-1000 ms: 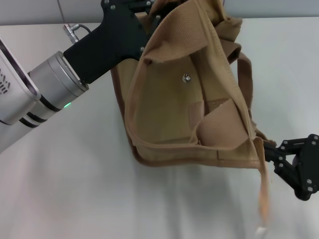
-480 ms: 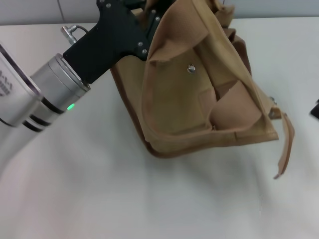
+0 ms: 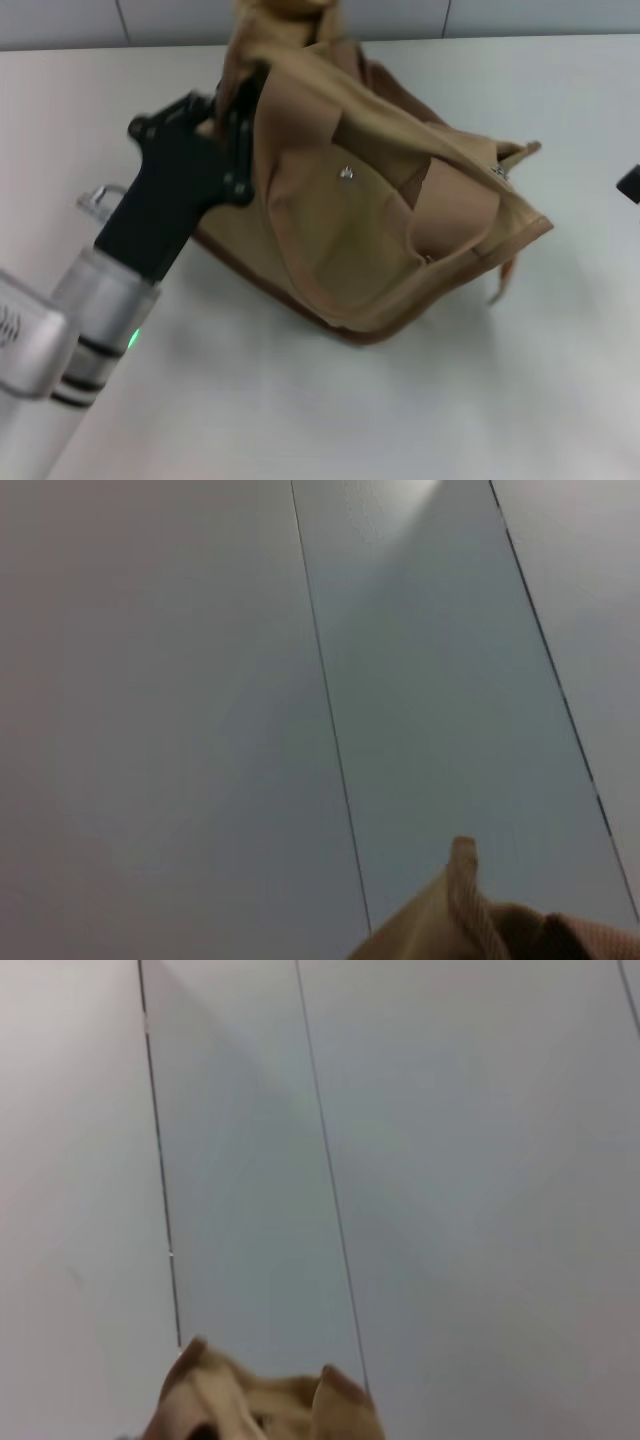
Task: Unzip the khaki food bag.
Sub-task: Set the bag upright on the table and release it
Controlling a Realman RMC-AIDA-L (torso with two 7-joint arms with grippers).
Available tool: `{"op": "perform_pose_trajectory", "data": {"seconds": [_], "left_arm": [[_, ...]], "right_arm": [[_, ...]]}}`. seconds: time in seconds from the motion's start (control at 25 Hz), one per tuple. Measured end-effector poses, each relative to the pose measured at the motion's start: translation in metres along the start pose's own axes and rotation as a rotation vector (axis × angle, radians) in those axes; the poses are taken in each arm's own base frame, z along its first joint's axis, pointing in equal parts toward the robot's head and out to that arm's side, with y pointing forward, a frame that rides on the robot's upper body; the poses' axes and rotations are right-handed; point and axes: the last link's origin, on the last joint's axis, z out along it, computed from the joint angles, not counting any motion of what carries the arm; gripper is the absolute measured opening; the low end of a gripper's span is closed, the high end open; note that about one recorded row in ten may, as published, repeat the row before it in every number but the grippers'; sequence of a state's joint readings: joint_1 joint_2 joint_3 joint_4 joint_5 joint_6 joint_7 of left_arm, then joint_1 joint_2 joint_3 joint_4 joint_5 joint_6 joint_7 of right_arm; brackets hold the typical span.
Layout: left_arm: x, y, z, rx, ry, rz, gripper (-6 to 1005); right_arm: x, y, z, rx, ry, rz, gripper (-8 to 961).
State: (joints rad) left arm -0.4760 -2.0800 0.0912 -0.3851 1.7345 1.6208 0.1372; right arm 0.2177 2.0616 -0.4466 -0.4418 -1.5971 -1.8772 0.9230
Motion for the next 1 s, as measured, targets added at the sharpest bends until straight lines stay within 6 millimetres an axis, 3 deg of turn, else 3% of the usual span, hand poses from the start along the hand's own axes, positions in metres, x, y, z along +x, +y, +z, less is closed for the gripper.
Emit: {"op": "perform_pose_trajectory", "data": {"seconds": [0.16,0.6,0.8,0.96,1.0], "left_arm": [[-0.005,0.001,-0.023,-0.026,-0.04,0.02,152],[-0.007,-0.009,-0.067,0.055,-0.092,-0.031,155],[0.003,-0.02,-0.088,0.099,-0.057,0.009,352],[0.007,-0.025,-0.095,0.102,-0.036,0.006,590],[0.011,-0.028,-0.101,0.105,-0.022,-0.001,611]], "right_arm": [[-0.003,-0.004,0.014,-0.029,-0.006,0.001,594],[-0.001,-0.01,0.045,-0.077,0.002,0.037,602],[0.002,-0.008,0.051,-0.075,0.002,0.048,605],[0.001,-0.009,0.051,-0.07,-0.007,0.046,608],[-0.001,-0.01,0.049,-0.055,-0.024,0.043,609]]}}
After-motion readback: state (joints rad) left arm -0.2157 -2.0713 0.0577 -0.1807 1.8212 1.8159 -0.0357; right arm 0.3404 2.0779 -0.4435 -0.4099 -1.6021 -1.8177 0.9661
